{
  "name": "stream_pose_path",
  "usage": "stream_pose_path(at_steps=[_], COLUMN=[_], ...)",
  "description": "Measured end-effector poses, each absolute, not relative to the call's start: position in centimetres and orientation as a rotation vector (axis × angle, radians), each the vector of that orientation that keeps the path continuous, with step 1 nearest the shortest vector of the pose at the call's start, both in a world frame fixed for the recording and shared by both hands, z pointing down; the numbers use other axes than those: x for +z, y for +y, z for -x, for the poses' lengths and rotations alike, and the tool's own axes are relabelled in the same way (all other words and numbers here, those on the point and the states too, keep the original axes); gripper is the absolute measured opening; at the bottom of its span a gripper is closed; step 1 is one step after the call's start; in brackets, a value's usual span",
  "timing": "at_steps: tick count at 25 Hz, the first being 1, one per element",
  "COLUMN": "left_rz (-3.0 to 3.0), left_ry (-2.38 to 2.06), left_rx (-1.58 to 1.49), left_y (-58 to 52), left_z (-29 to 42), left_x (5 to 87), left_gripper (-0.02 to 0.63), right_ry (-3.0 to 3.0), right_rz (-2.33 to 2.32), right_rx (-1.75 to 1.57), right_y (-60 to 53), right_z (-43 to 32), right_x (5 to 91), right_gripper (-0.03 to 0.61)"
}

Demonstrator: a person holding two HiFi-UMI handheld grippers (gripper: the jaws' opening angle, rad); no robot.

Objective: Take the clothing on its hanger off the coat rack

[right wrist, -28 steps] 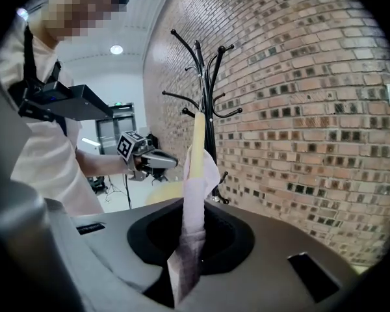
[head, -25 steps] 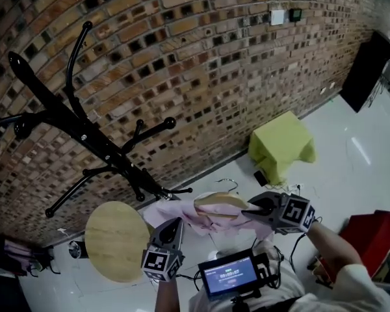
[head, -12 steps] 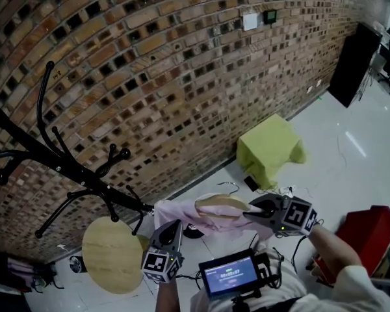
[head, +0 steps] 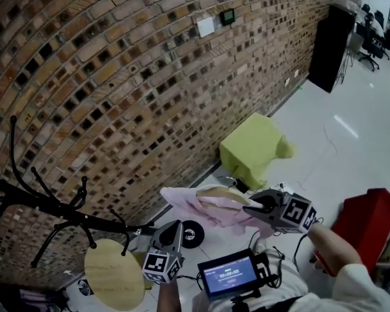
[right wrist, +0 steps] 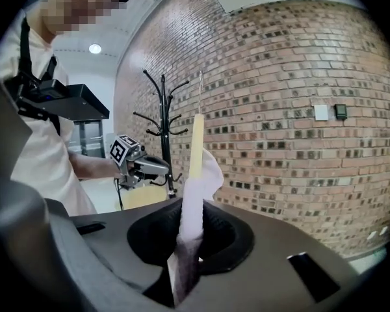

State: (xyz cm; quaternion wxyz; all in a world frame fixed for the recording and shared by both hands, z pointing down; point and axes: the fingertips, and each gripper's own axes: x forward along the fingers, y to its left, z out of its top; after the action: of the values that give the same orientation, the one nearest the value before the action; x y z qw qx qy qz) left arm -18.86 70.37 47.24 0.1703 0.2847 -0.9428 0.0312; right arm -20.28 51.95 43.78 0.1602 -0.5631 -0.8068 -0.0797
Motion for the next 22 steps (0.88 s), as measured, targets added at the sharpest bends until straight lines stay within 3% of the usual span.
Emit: stream_pose_path(at_steps=[22], left_rz=[-1.202], left_ry=[-2.568], left_rx=[0.18], left_y=[39.9], left_z=[28.2], left_x=[46.8], left_gripper=[0.008], right_ry=[-2.53], right_rz=[1.202], right_rx=[-0.193], right_y=[22.1], right_z=[24.1], right_x=[44.6], right_gripper=[0.044])
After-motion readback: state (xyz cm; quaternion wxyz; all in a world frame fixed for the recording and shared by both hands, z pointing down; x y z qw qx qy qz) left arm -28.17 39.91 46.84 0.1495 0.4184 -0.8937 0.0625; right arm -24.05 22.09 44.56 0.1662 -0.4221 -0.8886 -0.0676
